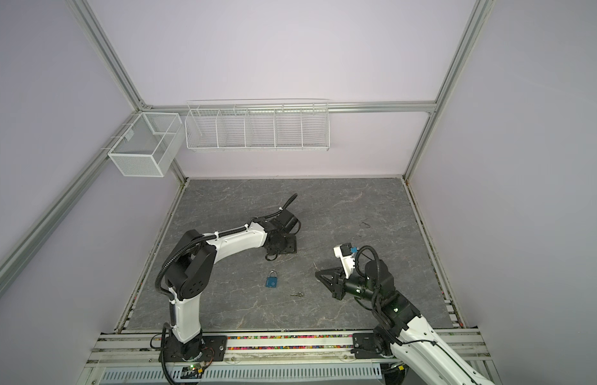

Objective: Unlock with the key
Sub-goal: 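Lower the left gripper onto the brass padlock body and close on it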

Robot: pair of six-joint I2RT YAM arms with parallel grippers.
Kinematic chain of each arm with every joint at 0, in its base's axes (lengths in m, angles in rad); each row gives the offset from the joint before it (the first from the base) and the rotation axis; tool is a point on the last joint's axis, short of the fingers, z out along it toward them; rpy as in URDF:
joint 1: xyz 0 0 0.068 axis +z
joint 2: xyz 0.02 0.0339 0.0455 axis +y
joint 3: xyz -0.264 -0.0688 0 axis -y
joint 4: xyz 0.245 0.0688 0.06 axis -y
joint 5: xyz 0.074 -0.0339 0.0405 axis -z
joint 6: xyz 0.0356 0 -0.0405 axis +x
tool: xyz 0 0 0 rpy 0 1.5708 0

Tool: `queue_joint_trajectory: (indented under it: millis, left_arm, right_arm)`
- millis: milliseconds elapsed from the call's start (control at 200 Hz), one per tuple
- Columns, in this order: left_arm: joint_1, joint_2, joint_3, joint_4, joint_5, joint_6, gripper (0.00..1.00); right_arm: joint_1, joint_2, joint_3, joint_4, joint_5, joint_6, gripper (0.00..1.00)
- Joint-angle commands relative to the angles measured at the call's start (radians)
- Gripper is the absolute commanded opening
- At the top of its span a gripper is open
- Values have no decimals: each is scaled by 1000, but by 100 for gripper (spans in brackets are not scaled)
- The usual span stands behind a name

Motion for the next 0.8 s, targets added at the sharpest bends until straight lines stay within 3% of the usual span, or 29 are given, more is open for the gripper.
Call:
queue_joint_trajectory:
  millis: [0,155,390,555,795]
  left_arm:
    - [-6,-50,-20,-24,-30,-49,71]
    - [-5,-89,-49,10,-60,-140,74]
    - [15,-12,107,-87,-44,-345,75]
    - [22,122,338,-337,-36,-521,74]
    - [21,164,376,-383,-6,-610,73]
  right_arm:
    - [-6,-12,1,-4,-3,-13,6]
    - [-5,-36,-2,-15,-5,-11,6]
    - [-7,-132,-20,-54,4,-5,6]
    - [-6,-227,-20,-115,24,-2,6]
    - [-6,-303,-6,-199,35,-17,6]
